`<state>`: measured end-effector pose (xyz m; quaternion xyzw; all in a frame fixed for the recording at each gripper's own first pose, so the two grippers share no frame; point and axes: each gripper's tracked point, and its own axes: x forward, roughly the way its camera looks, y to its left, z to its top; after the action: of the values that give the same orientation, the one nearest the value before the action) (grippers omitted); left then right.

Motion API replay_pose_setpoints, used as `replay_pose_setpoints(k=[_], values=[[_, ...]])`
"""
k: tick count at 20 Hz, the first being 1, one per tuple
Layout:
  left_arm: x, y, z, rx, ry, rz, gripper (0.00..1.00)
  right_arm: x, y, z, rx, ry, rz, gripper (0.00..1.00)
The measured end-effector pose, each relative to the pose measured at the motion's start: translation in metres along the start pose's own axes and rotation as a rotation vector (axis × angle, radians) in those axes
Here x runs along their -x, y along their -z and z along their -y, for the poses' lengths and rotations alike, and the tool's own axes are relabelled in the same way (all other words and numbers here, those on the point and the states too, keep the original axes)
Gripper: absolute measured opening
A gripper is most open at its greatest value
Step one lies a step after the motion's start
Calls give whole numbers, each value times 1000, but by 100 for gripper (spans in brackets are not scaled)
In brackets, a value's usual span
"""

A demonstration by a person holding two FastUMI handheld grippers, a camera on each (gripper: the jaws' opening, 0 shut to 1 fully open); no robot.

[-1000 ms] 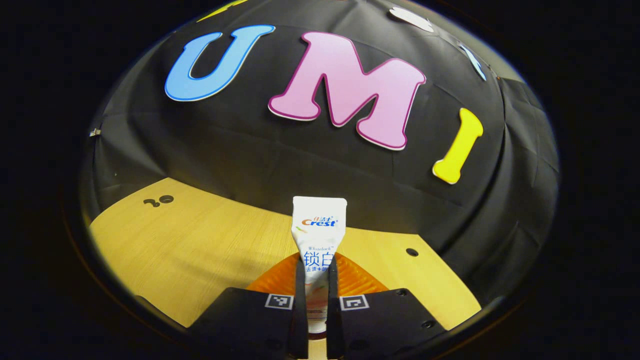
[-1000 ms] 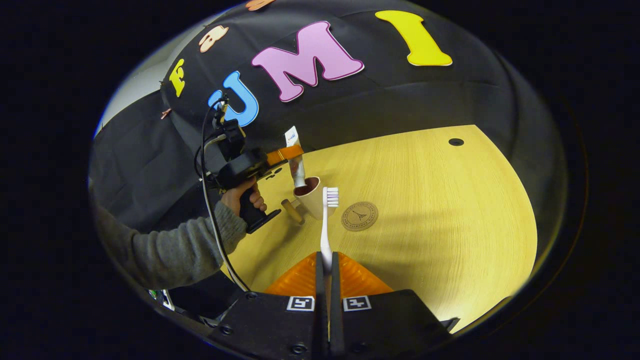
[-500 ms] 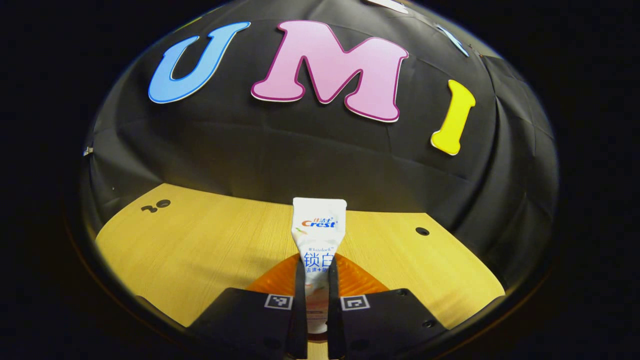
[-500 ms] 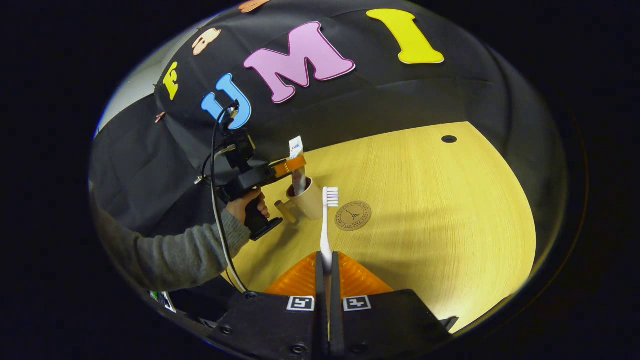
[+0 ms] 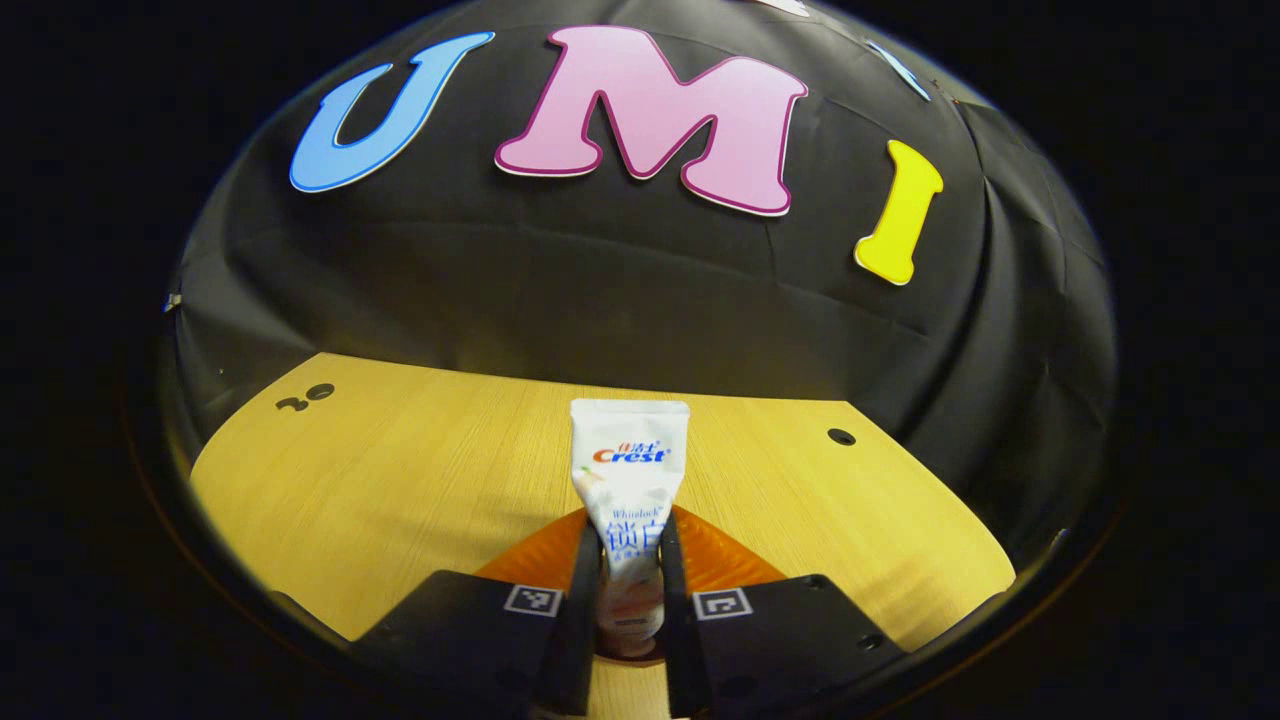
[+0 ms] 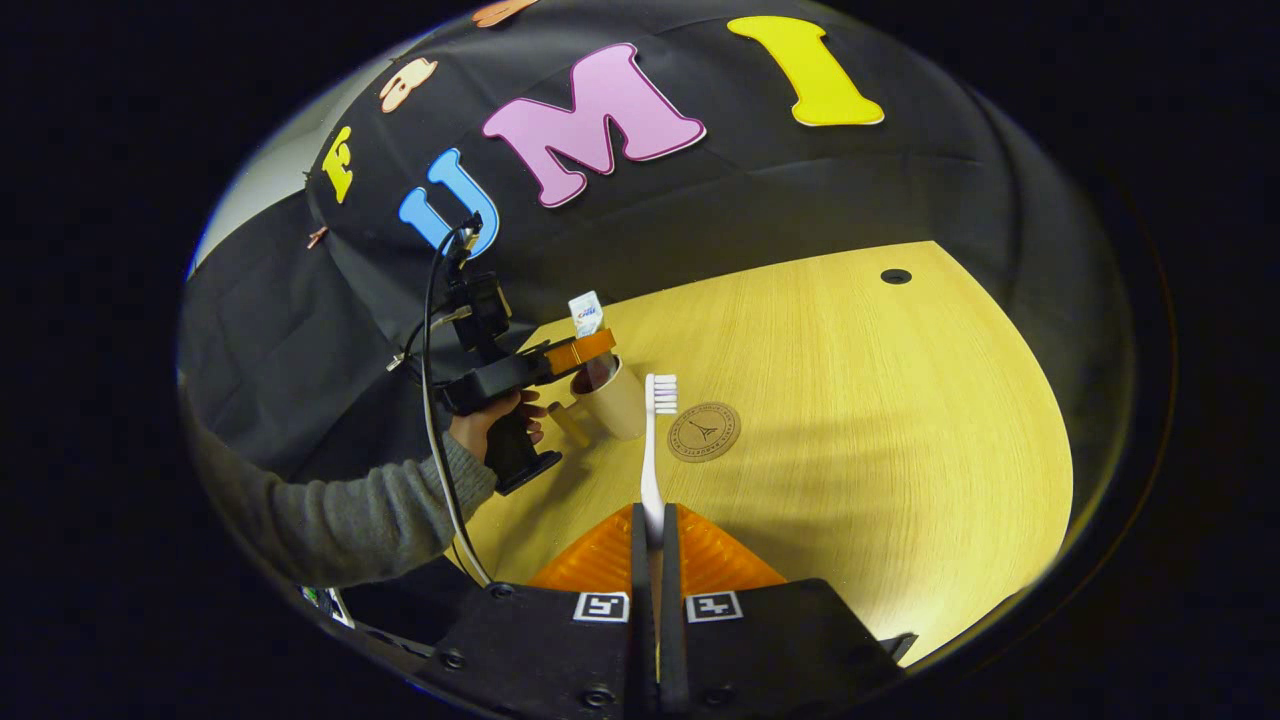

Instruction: Put the toothbrush and toothpaste on the desktop into the cup, then pick up the cup and place it on the coaster on the desktop.

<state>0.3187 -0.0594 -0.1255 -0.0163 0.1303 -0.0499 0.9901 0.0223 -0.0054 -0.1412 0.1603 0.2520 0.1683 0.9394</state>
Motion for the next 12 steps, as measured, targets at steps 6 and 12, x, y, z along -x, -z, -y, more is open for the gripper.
replay_pose_setpoints(k=[6, 12], values=[[19, -4, 2, -39, -15, 2, 68, -1, -9, -11, 2, -40, 26, 6], [73, -19, 10, 14, -22, 47, 86, -12, -43, -33, 60, -139, 100, 6]])
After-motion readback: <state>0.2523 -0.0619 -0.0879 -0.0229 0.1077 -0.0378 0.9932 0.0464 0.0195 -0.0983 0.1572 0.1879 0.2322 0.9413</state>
